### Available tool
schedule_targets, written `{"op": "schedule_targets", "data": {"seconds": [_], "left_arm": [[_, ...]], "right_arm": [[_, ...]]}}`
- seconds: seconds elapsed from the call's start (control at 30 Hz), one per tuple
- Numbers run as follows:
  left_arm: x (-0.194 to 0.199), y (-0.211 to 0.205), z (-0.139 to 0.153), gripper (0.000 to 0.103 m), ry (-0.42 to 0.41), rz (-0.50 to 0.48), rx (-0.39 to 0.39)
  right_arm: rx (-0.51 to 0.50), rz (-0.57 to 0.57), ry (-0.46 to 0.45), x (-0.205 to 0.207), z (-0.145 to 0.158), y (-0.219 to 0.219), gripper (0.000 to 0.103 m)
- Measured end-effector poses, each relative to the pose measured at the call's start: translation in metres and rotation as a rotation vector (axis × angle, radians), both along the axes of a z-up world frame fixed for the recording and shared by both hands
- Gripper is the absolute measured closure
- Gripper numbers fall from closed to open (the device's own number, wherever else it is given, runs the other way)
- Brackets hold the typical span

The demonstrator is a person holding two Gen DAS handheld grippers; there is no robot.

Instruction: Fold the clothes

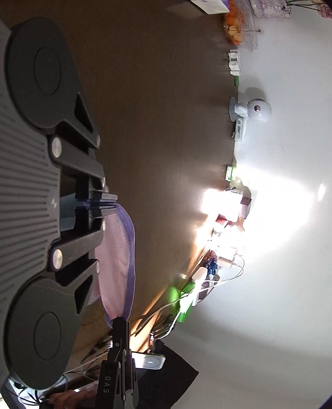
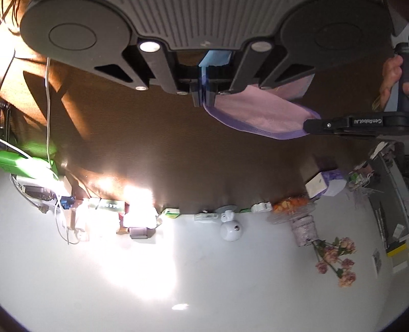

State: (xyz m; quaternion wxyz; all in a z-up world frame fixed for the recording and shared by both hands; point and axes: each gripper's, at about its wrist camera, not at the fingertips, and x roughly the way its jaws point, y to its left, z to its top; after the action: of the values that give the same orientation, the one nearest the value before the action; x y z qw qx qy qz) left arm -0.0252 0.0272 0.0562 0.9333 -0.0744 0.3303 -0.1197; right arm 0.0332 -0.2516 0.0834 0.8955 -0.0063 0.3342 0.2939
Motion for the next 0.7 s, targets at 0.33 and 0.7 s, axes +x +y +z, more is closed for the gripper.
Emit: {"op": "schedule_targets", "data": {"seconds": [0.33,0.7], "left_arm": [[-0.071,0.024,-0.005,0.064,-0.041,-0.013,-0.036],[-0.064,-0.014,-0.031,0.070,0.001,-0.083,0.107]], "right_arm": [[-0.007,0.124,-0.044,-0.089,0.000,-0.020,0.075],[-0.076,0.074,0.023,-0.049,-0.037,0.027,0.074]]}}
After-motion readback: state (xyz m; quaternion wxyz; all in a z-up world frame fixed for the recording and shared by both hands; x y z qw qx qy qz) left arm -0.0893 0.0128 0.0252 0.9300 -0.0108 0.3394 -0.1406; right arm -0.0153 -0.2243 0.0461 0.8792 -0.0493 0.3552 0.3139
